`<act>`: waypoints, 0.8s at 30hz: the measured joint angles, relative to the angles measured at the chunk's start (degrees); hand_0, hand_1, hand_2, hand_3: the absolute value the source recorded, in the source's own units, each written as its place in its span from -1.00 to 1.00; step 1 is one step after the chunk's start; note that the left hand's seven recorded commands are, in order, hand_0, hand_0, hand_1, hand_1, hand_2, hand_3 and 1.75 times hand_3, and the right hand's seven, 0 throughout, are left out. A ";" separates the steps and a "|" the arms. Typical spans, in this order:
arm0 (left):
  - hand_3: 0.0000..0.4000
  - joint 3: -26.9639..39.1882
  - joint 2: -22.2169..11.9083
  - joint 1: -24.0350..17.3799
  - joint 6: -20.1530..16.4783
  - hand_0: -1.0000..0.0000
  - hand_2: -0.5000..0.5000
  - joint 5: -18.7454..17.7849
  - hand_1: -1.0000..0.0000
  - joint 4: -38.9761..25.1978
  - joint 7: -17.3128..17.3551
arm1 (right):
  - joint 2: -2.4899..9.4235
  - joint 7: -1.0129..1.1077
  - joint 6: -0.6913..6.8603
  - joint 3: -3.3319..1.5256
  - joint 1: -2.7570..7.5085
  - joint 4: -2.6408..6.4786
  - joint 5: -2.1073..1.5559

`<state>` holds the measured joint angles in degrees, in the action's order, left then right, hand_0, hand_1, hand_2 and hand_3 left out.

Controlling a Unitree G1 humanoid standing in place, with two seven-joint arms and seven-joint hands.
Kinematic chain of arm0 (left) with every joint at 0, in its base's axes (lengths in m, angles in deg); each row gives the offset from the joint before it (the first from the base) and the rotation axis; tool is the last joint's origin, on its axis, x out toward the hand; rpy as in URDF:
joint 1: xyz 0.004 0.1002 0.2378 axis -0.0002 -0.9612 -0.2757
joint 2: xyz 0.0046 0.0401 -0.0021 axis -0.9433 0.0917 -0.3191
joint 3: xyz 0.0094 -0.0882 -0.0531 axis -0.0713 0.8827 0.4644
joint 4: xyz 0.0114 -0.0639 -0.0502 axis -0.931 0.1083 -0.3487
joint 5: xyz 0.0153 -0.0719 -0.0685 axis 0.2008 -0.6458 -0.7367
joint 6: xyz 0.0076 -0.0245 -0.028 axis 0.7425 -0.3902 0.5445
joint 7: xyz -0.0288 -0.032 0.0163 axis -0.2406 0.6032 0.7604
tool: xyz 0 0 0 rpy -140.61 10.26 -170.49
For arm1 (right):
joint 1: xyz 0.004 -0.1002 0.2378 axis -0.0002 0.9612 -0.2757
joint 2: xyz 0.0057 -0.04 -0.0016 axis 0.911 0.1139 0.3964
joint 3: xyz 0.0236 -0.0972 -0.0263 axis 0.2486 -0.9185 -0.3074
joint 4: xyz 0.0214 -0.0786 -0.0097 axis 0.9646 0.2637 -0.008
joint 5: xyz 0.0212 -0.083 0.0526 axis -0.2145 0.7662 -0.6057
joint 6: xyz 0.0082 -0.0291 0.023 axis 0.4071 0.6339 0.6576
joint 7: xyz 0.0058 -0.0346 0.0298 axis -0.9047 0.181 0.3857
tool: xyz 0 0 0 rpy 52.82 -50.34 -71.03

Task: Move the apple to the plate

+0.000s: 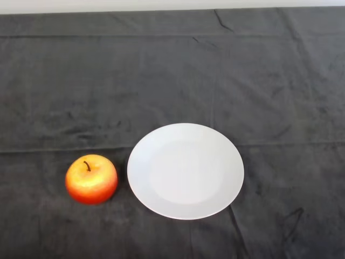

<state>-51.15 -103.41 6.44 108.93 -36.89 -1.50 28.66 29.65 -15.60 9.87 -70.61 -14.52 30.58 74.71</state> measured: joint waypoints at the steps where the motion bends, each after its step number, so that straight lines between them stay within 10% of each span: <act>1: -1.00 -0.04 0.00 0.00 0.02 1.00 0.00 0.00 1.00 0.00 -0.01 | 0.00 0.00 0.00 0.00 0.00 0.00 0.00; 24: -1.00 -5.59 0.01 2.90 0.23 1.00 0.00 4.45 1.00 0.00 0.45 | 0.05 0.00 -0.07 -0.02 0.00 0.15 0.00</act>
<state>-56.73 -103.41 9.34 109.16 -32.43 -1.50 29.11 29.70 -15.60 9.81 -70.64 -14.52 30.73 74.71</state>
